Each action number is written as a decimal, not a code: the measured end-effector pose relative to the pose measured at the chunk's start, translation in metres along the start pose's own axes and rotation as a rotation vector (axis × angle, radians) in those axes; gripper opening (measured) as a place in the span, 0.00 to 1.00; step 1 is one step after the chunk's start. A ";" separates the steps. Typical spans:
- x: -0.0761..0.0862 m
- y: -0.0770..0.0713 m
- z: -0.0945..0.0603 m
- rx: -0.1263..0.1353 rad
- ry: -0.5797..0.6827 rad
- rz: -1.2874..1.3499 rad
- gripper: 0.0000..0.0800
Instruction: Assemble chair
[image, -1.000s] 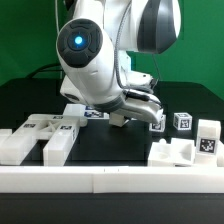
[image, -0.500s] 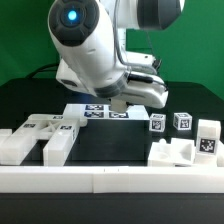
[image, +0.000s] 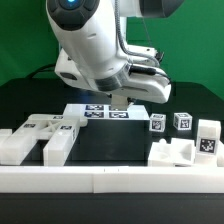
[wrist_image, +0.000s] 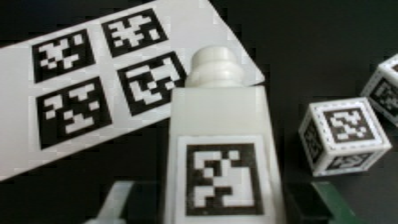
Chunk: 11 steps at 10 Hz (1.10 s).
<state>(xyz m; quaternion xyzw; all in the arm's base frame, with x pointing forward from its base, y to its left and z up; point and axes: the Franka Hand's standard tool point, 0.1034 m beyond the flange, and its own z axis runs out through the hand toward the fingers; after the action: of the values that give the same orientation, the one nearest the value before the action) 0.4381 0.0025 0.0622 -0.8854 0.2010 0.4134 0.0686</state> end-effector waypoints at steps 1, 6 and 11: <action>0.003 -0.004 -0.004 0.008 0.073 -0.008 0.36; 0.015 -0.036 -0.061 0.052 0.435 -0.074 0.36; 0.018 -0.049 -0.080 0.089 0.790 -0.117 0.36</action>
Offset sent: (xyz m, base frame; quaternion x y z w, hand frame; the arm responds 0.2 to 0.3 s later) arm 0.0539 0.0032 0.0367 -0.0150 0.1827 -0.0524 0.9817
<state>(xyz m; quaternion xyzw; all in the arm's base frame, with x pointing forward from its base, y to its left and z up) 0.5248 0.0190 0.0984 -0.9823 0.1789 0.0274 0.0478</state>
